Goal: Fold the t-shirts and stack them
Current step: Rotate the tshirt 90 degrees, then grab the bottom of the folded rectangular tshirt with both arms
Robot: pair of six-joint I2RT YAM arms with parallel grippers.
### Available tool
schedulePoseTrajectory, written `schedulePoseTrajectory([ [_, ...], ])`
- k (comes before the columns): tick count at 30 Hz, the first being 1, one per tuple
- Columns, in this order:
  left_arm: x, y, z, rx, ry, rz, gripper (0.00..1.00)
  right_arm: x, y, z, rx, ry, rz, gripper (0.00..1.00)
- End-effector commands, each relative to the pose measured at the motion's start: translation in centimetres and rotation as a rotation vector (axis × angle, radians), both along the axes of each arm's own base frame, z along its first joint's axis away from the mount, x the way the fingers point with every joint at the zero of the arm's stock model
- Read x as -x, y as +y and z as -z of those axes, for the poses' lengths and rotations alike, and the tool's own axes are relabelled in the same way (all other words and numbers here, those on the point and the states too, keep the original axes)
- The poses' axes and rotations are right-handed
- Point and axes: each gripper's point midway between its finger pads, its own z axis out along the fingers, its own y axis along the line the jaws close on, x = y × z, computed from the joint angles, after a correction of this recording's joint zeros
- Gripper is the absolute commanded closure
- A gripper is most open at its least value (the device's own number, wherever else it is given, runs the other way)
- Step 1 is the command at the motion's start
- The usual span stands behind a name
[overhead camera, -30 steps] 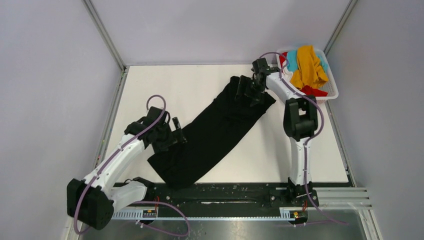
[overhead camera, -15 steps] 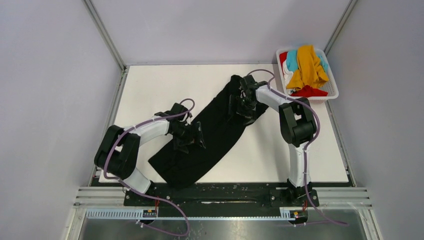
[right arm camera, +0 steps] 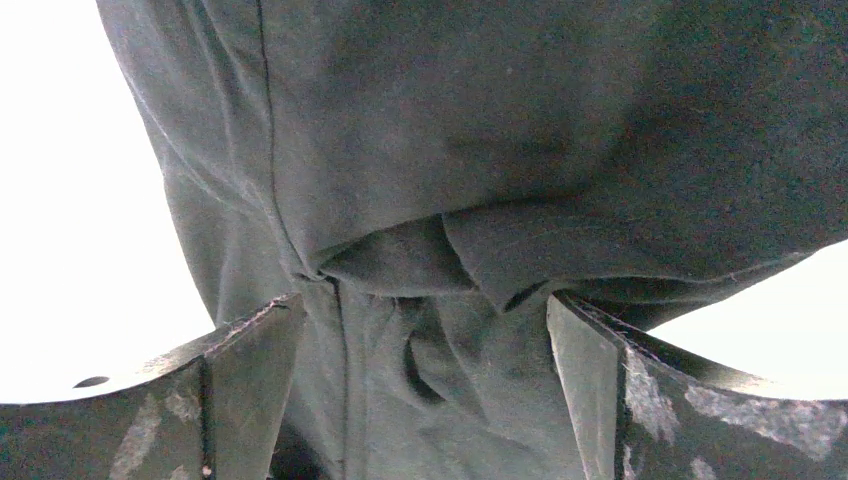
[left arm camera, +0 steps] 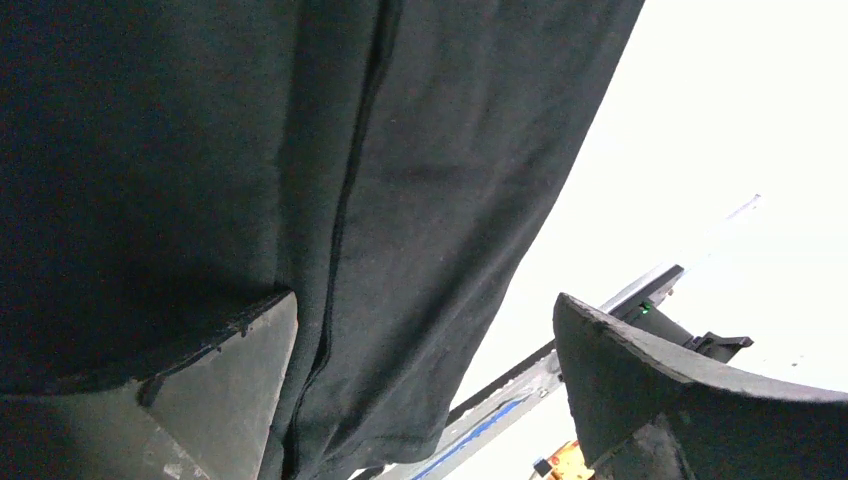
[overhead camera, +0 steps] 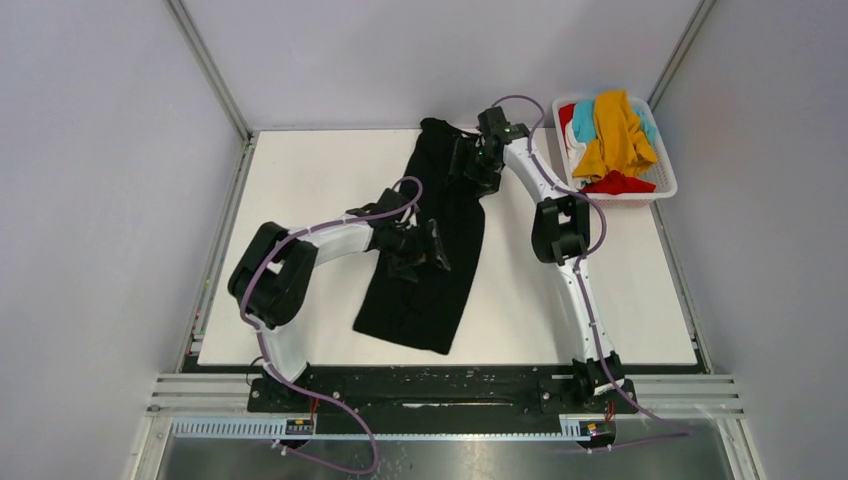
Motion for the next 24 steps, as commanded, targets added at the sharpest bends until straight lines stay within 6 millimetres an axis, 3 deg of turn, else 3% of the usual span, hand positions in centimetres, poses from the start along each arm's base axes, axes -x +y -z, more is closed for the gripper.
schedulePoseTrajectory([
  [1, -1.1, -4.0, -0.9, 0.061, -0.046, -0.002, 0.01, -0.5, 0.2, -0.1, -0.050, 0.011, 0.020, 0.01],
  [4, -0.8, -5.6, -2.1, 0.095, -0.053, 0.028, 0.01, -1.7, -0.3, -2.4, -0.078, -0.051, 0.038, 0.01],
  [6, -0.9, -5.7, -3.7, 0.102, -0.100, 0.038, 0.01, -2.4, -0.6, -5.7, -0.093, -0.122, 0.033, 0.00],
  [9, -0.5, -3.6, -6.2, 0.030, -0.181, 0.035, 0.01, -2.3, -2.1, -10.7, -0.039, -0.242, 0.021, 0.00],
  [11, 0.2, -1.1, -7.4, -0.050, -0.239, 0.026, 0.01, -0.8, -3.2, -13.1, -0.009, -0.274, 0.015, 0.01],
  [13, 1.2, 1.8, -7.9, -0.139, -0.287, 0.005, 0.01, 1.9, -3.6, -14.3, -0.013, -0.273, -0.015, 0.01],
  [17, 3.7, 7.4, -6.9, -0.292, -0.302, -0.063, 0.01, 8.9, -4.6, -12.8, -0.024, -0.234, -0.027, 0.01],
  [22, 7.0, 10.0, -3.0, -0.326, -0.182, -0.067, 0.01, 19.7, -4.9, -8.6, 0.069, -0.136, -0.134, 0.01],
  [24, 8.3, 10.1, -1.5, -0.335, -0.110, -0.041, 0.07, 24.8, -4.7, -5.9, 0.118, -0.048, -0.243, 0.02],
])
